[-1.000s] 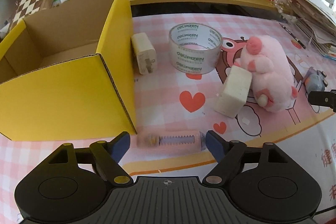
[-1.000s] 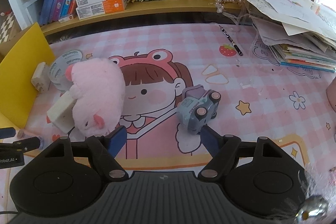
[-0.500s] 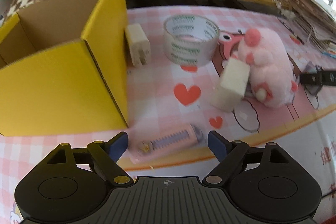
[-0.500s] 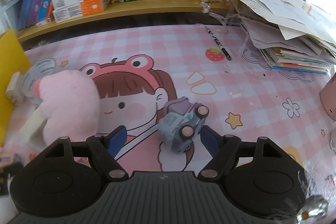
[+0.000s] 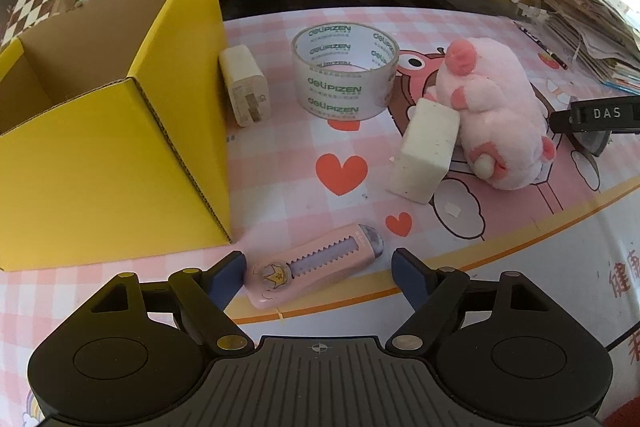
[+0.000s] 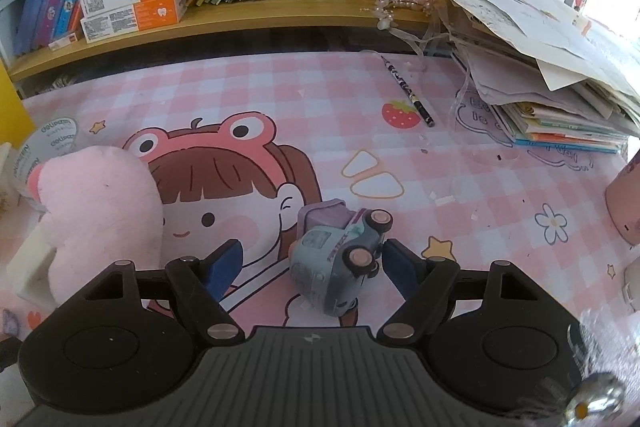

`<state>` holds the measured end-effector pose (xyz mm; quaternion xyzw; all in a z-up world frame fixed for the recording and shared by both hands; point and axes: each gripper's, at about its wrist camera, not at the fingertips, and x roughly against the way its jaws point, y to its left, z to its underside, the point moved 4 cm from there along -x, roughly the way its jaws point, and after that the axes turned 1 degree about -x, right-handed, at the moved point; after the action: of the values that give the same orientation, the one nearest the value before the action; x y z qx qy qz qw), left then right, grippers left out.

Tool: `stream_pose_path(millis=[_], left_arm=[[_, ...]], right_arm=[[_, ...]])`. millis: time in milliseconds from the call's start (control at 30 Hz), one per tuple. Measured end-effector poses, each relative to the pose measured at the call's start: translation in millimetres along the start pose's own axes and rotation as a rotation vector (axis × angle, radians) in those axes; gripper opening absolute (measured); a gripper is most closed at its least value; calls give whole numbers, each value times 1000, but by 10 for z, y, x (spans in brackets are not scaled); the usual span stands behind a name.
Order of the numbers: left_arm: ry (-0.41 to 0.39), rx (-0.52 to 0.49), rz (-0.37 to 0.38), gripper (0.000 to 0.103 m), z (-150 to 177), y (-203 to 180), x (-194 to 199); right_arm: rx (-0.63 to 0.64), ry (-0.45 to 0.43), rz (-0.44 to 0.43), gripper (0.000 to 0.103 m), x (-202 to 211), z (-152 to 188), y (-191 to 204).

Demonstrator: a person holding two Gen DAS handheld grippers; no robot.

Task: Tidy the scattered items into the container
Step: 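Close the left gripper on the pink box cutter while the right gripper grasps the grey toy truck, then lift the box cutter with the left tool while the right tool carries the truck over the yellow box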

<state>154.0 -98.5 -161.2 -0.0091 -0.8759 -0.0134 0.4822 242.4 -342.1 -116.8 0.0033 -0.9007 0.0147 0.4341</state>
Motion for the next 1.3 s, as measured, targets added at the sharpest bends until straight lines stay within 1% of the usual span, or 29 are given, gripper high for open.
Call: stream_pose_path(millis=[67, 100, 133, 300, 467, 733, 833, 1000, 1300], left_arm=[[-3, -10, 5, 75, 0, -11, 6], [-4, -15, 8, 69, -1, -17, 9], [-5, -20, 10, 68, -1, -23, 12], [5, -47, 30, 68, 17, -53, 35], [7, -77, 62, 67, 55, -109, 106], [-53, -98, 82, 67, 55, -148, 324], [-75, -108, 89, 67, 59, -157, 404], [-105, -121, 100, 67, 81, -140, 529], [-147, -138, 125, 67, 156, -30, 733]], right_arm=[[7, 7, 14, 65, -16, 11, -8], [3, 14, 22, 56, -24, 19, -24], [-3, 21, 26, 50, -30, 30, -48], [-10, 27, 1, 50, 19, 90, -92], [-24, 43, -40, 50, 160, 192, -70], [-10, 53, -118, 50, 500, 373, 107], [2, 51, -134, 50, 600, 425, 179], [12, 47, -150, 50, 748, 500, 256], [14, 28, -150, 50, 985, 597, 388]])
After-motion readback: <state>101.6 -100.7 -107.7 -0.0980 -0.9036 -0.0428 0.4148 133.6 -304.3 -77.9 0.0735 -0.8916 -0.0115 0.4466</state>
